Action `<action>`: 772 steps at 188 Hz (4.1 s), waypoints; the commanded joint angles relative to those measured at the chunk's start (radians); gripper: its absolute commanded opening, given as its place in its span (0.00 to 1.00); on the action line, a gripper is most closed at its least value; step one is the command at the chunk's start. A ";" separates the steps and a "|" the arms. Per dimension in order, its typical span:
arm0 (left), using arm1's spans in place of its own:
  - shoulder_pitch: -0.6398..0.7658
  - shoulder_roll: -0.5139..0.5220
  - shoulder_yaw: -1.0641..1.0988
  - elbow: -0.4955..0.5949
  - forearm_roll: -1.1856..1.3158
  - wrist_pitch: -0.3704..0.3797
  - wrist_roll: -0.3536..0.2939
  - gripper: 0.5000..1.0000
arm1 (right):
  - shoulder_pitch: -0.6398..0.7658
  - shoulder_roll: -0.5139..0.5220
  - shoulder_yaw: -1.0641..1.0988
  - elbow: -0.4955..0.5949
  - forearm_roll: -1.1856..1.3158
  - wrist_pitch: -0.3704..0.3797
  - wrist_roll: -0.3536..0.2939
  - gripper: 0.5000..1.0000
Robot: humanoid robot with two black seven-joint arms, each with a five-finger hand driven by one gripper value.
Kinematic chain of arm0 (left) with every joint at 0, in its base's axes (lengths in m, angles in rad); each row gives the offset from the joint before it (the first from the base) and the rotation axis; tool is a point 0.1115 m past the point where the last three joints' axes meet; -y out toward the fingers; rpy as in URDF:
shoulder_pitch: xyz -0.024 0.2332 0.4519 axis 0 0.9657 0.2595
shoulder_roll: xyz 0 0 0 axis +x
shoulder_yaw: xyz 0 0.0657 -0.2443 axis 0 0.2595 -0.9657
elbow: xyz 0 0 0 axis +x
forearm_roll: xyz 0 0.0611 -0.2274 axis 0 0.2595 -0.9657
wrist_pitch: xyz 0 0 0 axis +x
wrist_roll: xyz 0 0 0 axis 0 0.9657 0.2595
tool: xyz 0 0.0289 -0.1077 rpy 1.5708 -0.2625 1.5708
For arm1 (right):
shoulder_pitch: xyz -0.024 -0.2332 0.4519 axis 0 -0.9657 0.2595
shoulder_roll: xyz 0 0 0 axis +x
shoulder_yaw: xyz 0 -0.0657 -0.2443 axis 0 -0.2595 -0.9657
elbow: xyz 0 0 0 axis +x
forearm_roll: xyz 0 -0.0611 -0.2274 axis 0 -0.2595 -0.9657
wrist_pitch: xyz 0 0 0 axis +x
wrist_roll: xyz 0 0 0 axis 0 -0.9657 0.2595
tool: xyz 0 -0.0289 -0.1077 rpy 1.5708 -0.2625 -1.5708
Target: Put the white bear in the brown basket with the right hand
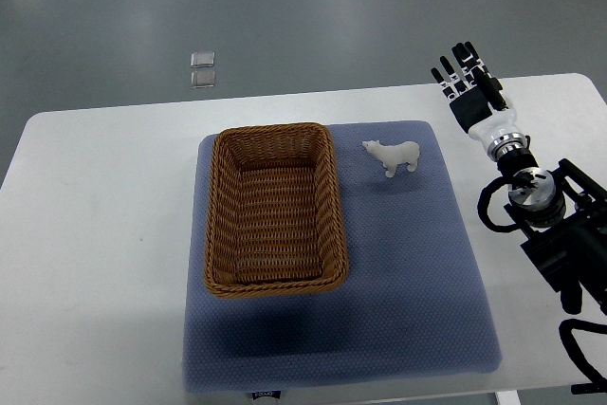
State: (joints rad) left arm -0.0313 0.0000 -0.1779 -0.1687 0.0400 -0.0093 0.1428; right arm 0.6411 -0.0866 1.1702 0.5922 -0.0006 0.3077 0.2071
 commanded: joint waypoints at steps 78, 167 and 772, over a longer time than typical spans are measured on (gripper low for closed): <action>-0.001 0.000 0.000 0.002 -0.002 0.000 0.001 1.00 | 0.034 -0.035 -0.029 0.001 -0.041 0.008 -0.017 0.86; -0.001 0.000 0.002 -0.008 0.003 -0.015 0.003 1.00 | 0.258 -0.309 -0.457 0.120 -0.636 0.149 -0.112 0.86; -0.002 0.000 0.003 -0.014 0.003 -0.017 0.003 1.00 | 0.740 -0.191 -0.989 0.482 -1.019 0.015 -0.319 0.00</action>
State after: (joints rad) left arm -0.0334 0.0000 -0.1752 -0.1826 0.0430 -0.0261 0.1457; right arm 1.3983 -0.3605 0.1986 1.1019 -1.0224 0.3722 -0.1147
